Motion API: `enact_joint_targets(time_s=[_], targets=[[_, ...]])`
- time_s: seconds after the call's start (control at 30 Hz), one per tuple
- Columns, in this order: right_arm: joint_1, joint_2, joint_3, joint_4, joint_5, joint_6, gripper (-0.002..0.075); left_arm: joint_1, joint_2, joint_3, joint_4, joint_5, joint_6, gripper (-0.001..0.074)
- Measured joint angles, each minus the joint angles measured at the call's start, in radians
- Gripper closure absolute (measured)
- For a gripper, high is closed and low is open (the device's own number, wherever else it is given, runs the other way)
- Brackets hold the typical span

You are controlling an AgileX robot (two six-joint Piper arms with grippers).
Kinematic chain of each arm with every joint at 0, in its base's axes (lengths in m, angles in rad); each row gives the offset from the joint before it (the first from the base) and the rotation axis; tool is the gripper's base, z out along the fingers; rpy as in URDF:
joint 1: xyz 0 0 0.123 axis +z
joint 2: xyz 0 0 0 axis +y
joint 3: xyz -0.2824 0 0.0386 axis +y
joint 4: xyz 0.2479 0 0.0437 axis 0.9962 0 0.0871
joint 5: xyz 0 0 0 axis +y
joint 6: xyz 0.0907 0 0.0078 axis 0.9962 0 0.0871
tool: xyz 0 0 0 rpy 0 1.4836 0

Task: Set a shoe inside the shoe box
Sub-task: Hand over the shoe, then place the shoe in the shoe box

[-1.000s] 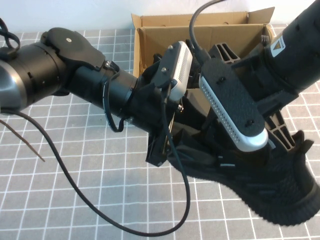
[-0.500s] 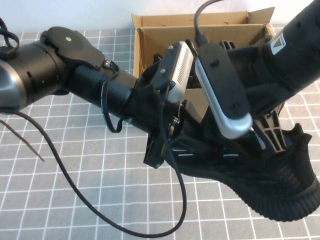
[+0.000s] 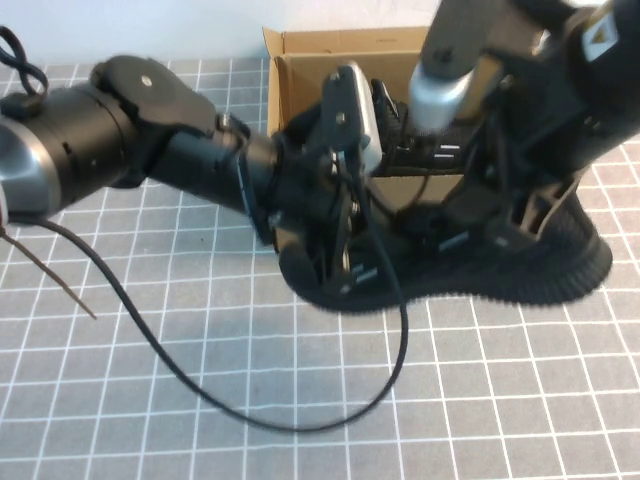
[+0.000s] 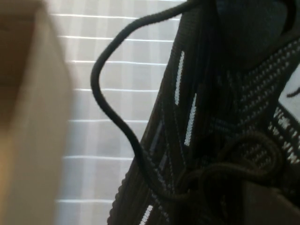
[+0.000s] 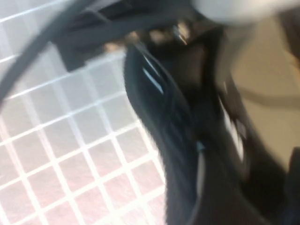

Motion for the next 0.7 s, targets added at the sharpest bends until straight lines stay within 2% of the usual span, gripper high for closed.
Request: enact_joint_targets(time_s=[0.1,0.27,0.33,0.47,0.7], targets=[[0.0,-0.033,-0.005,-0.105,0.006,0.146,0.0497,0.0,-0.004,-0.049,0.014,-0.076,-0.016,0.071],[-0.002,-0.125,-0.002,-0.254,0.012,0.351,0.0678,0.0,-0.004,-0.151,0.014,-0.202,-0.03,0.0711],[-0.002,-0.18,0.018,-0.29,0.012,0.42,0.0713,0.0,0.003,-0.192,0.026,-0.253,-0.028,0.0711],[-0.002,-0.297,0.1,-0.315,0.015,0.539,0.0734,0.0,0.062,-0.309,0.072,-0.296,-0.026,0.0712],[-0.002,-0.472,0.294,-0.326,0.019,0.617,0.0741,0.0,0.239,-0.476,0.154,-0.278,-0.028,0.0713]])
